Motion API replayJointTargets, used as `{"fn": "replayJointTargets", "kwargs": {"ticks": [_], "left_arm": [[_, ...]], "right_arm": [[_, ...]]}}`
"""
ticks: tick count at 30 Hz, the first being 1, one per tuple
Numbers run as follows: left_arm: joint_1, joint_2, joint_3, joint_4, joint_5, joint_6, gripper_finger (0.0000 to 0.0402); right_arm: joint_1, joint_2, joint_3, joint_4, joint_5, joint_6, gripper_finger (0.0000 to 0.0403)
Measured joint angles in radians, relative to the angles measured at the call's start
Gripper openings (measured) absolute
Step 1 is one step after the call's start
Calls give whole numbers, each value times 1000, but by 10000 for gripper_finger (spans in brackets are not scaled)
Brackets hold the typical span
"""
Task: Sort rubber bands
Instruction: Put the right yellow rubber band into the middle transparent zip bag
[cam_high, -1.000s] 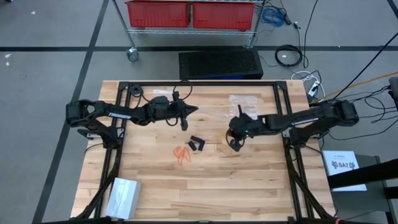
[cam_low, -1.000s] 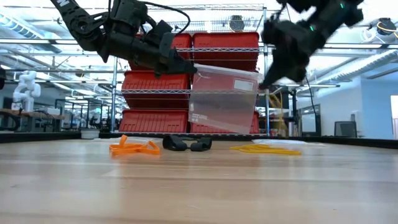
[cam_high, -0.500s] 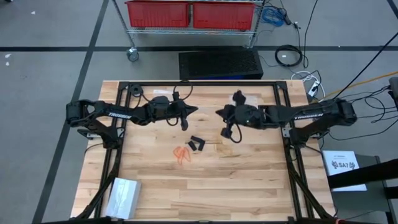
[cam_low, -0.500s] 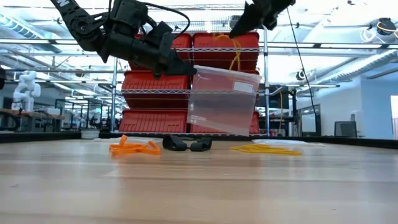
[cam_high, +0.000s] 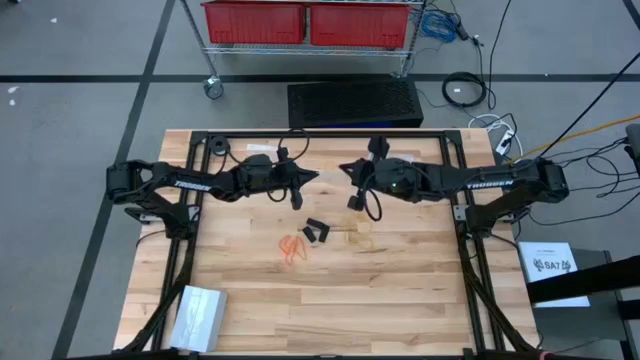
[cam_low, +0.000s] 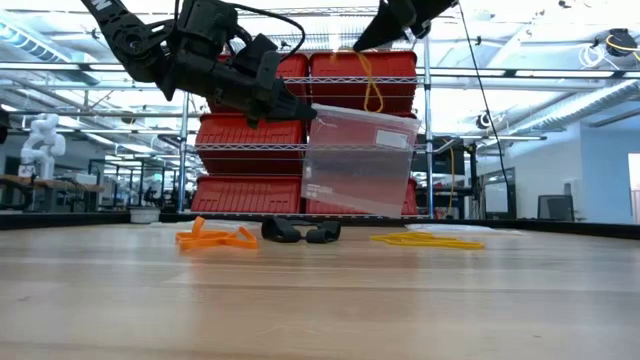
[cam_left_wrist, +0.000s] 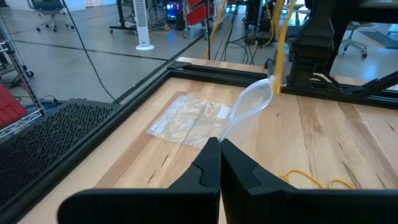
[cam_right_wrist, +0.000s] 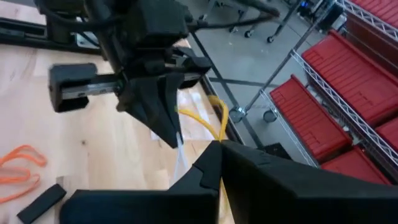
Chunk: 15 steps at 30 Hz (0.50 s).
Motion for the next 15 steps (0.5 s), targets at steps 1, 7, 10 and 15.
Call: {"fn": "replayJointTargets", "kwargs": {"ticks": [1,7,10,15], "left_arm": [[0,0,0,0,0,0,0],[0,0,0,0,0,-5,0],[0,0,0,0,0,-8,0],[0,0,0,0,0,-9,0]], "right_arm": [[0,0,0,6,-1,-8,0],[-1,0,0,20,-3,-34,0],[-1,0,0,20,-5,-47,0],[-13,0,0,24,-4,-74,0]]}}
